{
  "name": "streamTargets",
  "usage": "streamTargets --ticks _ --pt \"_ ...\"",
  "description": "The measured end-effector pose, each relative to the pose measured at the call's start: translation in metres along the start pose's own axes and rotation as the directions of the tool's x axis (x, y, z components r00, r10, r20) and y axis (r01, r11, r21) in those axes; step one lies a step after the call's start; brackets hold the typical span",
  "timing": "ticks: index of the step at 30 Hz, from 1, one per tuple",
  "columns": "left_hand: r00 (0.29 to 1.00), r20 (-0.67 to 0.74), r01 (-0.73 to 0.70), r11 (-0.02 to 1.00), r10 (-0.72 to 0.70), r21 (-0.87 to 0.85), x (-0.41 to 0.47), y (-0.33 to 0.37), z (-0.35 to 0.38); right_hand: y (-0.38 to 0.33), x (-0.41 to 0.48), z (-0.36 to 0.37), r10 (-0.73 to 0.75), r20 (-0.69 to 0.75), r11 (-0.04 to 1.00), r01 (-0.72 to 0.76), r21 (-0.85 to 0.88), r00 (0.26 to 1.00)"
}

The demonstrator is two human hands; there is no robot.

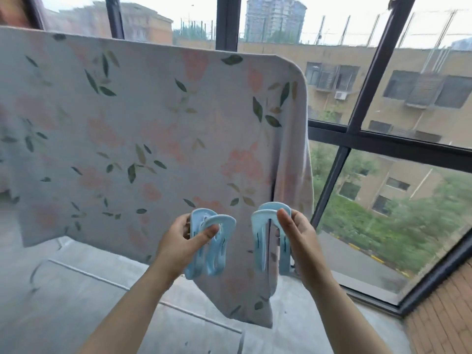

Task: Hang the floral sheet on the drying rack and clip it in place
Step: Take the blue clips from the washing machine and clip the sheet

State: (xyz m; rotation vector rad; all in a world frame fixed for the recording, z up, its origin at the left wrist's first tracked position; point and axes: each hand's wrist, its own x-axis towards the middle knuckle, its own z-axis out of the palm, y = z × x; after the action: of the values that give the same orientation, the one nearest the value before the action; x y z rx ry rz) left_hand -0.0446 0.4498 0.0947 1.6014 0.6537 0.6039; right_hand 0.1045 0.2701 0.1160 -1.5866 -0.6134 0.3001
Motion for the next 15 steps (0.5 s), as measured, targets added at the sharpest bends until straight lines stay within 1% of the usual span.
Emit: streamTargets --ticks 5,8,11,15 --pt "0.994 -0.102 -0.048 0.999 0.05 0.021 0.043 0.017 -0.009 -0.017 0.071 0.013 -0.089 0.066 0.996 0.087 0.029 0.994" --pt "0.984 -0.15 -0.091 0.995 0.095 0.032 0.072 0.03 -0.016 -0.032 0.11 0.021 -0.149 0.116 0.989 0.148 0.018 0.982" --pt "0.976 -0.158 -0.146 0.988 0.151 0.043 0.101 0.047 -0.024 -0.053 0.147 0.031 -0.212 0.145 0.977 0.21 0.025 0.967" --pt "0.964 -0.136 -0.22 0.973 0.228 0.074 0.143 0.075 -0.04 -0.088 0.191 0.047 -0.274 0.16 0.961 0.264 0.081 0.948"
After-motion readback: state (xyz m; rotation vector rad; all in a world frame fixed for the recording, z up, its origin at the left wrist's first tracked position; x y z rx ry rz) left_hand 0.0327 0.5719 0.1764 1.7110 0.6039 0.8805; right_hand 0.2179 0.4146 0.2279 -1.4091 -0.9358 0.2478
